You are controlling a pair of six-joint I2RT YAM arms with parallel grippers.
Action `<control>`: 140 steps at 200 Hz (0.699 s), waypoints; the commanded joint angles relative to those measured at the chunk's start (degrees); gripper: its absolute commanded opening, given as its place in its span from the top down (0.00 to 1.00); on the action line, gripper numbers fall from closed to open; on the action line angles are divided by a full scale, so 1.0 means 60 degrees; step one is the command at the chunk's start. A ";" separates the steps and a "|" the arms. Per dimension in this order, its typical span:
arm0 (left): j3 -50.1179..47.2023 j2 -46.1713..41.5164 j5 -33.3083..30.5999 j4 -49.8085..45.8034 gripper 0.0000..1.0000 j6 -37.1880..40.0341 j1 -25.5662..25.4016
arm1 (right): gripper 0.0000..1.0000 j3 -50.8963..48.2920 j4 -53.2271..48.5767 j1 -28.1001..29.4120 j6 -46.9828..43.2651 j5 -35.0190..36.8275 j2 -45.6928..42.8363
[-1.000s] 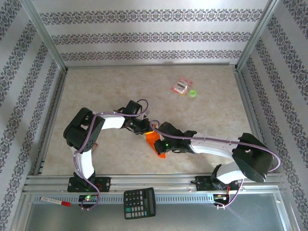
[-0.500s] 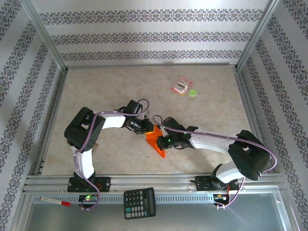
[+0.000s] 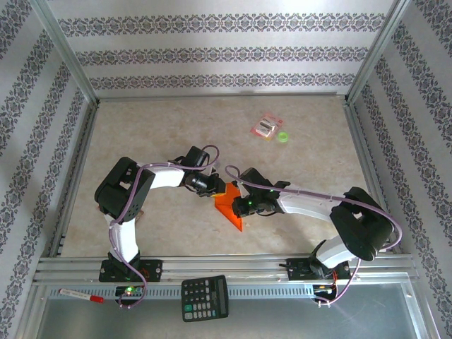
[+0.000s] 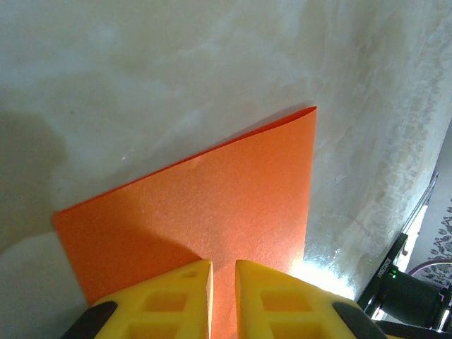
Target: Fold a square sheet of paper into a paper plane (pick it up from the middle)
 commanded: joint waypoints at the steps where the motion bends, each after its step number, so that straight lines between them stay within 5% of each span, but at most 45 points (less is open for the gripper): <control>1: 0.0030 0.0344 -0.0331 -0.0642 0.83 0.0339 -0.0072 | 0.97 0.0221 -0.0229 -0.0062 -0.0266 -0.0036 0.0167; 140: 0.0024 0.0227 -0.0418 -0.0763 0.83 0.0427 -0.0071 | 0.97 0.0668 -0.0620 -0.0168 -0.0517 0.0310 0.0788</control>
